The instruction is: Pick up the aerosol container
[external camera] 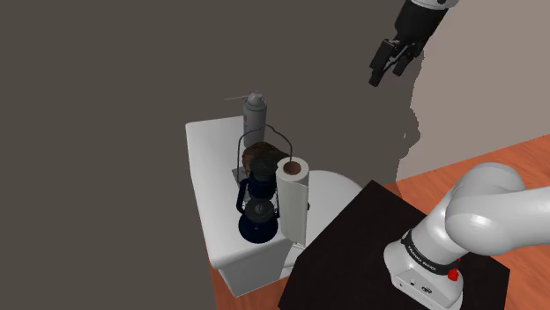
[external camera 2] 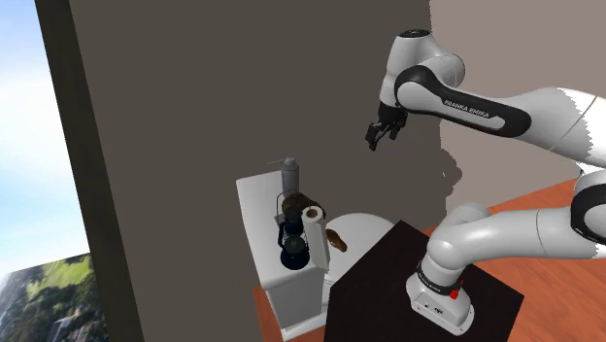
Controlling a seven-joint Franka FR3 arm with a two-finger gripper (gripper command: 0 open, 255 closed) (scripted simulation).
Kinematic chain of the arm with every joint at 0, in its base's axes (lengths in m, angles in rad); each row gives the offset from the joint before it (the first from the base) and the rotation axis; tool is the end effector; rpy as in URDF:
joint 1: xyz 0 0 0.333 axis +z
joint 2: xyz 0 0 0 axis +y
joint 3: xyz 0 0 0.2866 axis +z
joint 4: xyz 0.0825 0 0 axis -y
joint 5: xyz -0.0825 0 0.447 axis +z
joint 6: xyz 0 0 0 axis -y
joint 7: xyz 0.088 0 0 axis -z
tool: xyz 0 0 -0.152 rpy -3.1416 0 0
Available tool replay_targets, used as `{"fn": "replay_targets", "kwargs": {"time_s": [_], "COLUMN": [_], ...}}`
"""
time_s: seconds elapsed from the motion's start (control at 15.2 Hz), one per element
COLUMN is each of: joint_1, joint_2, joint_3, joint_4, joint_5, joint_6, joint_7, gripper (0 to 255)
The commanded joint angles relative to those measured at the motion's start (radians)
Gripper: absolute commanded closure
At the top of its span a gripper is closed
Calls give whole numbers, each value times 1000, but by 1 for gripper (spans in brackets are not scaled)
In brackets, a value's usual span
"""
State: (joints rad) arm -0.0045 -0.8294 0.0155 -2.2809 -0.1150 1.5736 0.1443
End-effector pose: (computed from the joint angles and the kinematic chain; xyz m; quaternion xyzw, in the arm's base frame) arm 0.3842 -0.0123 0.5835 0.9936 -0.0718 0.0655 0.0583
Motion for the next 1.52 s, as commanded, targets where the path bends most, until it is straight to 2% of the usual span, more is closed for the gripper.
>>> {"fn": "replay_targets", "kwargs": {"time_s": [0.0, 0.73, 1.45], "joint_1": [0, 27, 52], "joint_2": [0, 350, 750], "joint_3": [0, 124, 228], "joint_4": [0, 154, 462], "joint_5": [0, 65, 37], "joint_6": [0, 170, 238], "joint_7": [0, 157, 310], "gripper": [0, 0, 0]}}
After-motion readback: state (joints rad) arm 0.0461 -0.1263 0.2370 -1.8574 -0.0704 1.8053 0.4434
